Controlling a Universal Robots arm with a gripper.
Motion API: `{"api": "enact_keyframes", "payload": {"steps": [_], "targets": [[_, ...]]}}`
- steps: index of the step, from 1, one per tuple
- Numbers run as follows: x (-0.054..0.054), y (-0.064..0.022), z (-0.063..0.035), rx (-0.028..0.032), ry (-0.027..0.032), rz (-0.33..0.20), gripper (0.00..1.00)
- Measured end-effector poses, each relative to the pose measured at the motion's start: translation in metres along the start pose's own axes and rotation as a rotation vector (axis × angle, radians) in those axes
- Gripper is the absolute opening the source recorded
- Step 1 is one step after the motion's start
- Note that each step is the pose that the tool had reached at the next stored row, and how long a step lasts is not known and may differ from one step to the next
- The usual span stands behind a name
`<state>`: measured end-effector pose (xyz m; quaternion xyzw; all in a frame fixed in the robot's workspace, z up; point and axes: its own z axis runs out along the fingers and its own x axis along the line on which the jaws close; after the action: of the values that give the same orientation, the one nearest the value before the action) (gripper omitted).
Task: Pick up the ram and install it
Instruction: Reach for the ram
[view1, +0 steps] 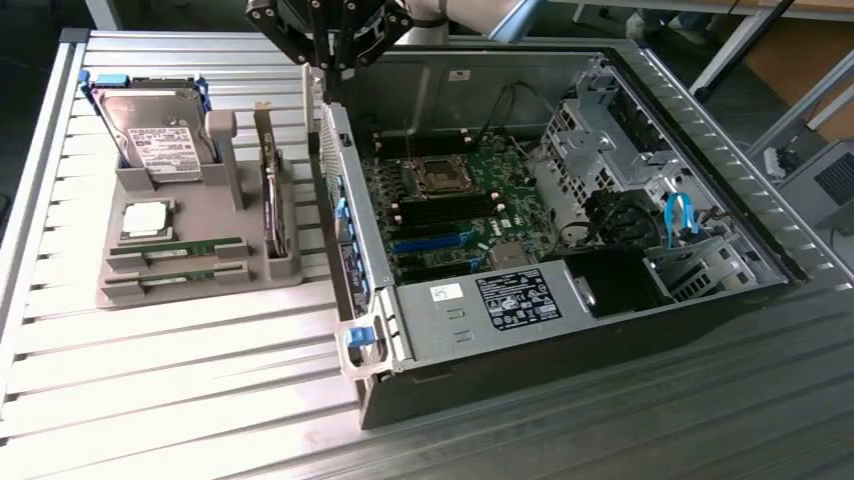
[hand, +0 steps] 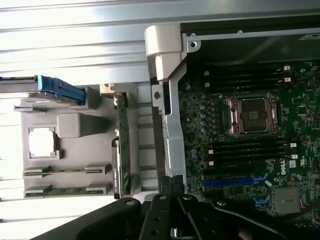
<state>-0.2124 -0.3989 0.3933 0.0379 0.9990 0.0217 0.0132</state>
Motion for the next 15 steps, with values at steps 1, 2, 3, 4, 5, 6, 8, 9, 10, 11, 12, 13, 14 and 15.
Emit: {"api": "enact_keyframes", "payload": {"steps": [1, 2, 3, 4, 5, 6, 8, 9, 10, 11, 12, 13, 14, 15], "targets": [[0.003, -0.0002, -0.0001, 0.0, 0.0, 0.0, 0.09], [0.005, -0.0004, -0.0002, 0.0, 0.0, 0.0, 0.09], [0.009, -0.0007, -0.0002, 0.0, 0.0, 0.0, 0.09], [0.012, -0.0009, -0.0003, 0.0, 0.0, 0.0, 0.09], [0.017, -0.0013, -0.0005, 0.0, 0.0, 0.0, 0.09], [0.02, -0.0015, -0.0006, 0.0001, 0.0, 0.0, 0.09], [0.028, -0.0021, -0.0008, 0.0, 0.0, 0.0, 0.09], [0.035, -0.0026, -0.001, 0.0, 0.0, 0.0, 0.09], [0.039, -0.0029, -0.0011, 0.0, 0.0, 0.0, 0.09], [0.042, -0.0031, -0.0012, 0.0001, 0.0001, 0.0, 0.09], [0.045, -0.0034, -0.0013, 0.0, 0.0, 0.0, 0.09], [0.048, -0.0036, -0.0013, 0.0, 0.0, 0.0, 0.09], [0.051, -0.0038, -0.0014, 0.0, 0.0, 0.0, 0.09], [0.053, -0.004, -0.0015, 0.0, 0.0, 0.0, 0.09]]}}
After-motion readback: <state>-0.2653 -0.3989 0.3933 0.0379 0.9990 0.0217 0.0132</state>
